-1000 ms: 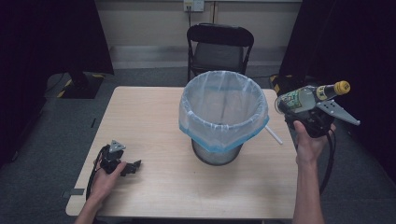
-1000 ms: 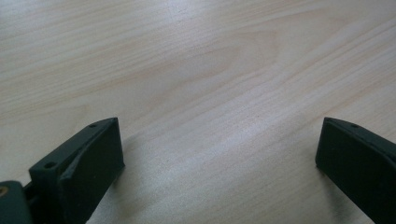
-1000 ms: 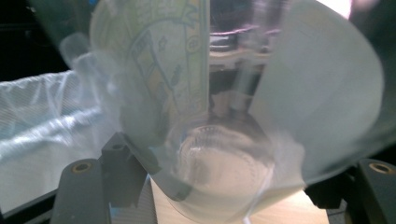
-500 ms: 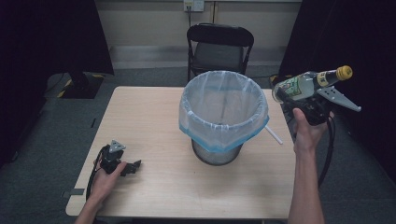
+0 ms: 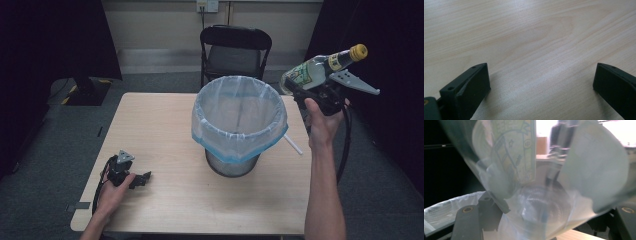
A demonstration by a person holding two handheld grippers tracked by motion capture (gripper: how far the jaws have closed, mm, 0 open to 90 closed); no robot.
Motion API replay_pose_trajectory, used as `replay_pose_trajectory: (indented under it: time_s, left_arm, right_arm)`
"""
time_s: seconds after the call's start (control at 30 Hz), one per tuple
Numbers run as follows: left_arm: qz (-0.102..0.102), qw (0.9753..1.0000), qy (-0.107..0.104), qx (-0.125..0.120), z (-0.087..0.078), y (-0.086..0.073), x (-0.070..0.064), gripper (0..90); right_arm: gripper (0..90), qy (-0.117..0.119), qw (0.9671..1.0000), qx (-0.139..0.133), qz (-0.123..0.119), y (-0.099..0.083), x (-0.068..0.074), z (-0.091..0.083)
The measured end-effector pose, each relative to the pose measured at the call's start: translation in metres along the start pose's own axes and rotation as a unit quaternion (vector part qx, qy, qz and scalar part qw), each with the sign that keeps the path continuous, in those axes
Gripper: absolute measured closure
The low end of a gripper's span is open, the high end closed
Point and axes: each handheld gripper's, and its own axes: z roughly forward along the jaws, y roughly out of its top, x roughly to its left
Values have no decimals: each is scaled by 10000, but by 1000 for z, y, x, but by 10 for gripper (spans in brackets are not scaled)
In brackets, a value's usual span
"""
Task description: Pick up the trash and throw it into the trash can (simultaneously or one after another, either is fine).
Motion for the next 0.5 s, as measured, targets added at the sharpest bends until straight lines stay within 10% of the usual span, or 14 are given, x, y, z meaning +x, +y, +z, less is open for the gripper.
replay_pose_trajectory:
  time_s: [0.5]
  left_arm:
    - [-48,10000,0,-35,0,0,-1,3]
  right_arm:
    - [281,1065,9924,595,-148,6,46,20]
